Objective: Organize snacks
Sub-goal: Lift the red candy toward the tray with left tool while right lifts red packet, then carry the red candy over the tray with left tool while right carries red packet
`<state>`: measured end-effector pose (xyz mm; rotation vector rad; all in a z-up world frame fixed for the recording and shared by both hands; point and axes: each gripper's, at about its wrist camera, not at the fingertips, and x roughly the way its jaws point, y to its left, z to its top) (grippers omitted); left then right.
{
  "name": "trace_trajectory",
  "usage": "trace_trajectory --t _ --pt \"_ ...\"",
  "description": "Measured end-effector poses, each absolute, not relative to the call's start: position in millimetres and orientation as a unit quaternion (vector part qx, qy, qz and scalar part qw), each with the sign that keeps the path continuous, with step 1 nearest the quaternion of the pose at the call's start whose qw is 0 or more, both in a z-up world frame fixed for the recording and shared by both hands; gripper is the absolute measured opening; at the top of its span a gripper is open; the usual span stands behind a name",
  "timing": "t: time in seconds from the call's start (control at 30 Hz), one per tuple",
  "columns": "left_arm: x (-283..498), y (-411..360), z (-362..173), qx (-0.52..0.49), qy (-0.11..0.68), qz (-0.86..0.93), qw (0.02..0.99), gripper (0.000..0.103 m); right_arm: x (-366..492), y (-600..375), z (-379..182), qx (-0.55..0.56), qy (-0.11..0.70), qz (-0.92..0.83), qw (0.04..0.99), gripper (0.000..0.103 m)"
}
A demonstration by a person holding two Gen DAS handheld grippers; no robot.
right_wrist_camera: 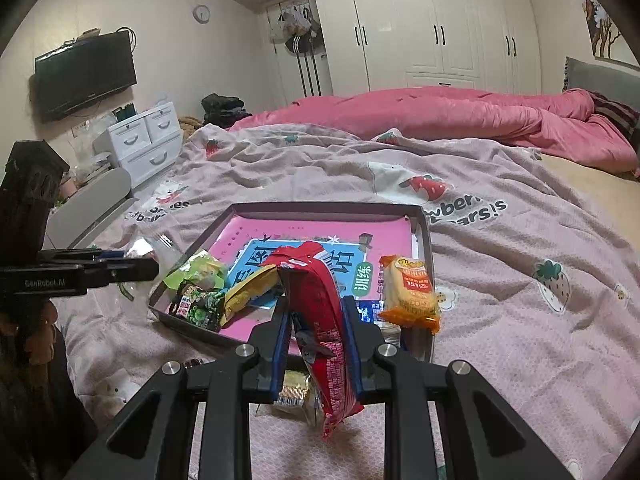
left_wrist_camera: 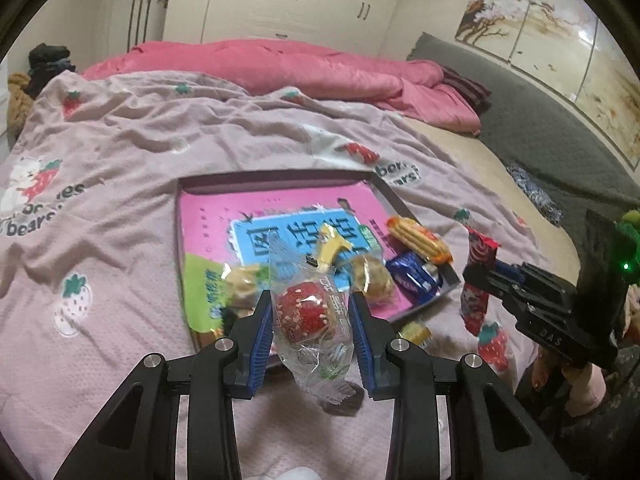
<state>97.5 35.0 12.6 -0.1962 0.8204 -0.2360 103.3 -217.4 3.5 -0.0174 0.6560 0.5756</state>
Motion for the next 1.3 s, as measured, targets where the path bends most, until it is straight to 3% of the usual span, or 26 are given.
trace_trajectory --t 0.43,1.3 --pt "108.3 58.7 11.9 -0.118 0.377 -0.077 0.916 0.038 115.3 -206.3 5.8 -0.005 0.308 0.285 0.908 0.025" --pt "134.3 6.4 -20.0 -0.078 0.399 -0.107 0.907 0.038 139.1 -198.0 3.6 0.015 0.302 0.299 0.905 0.025"
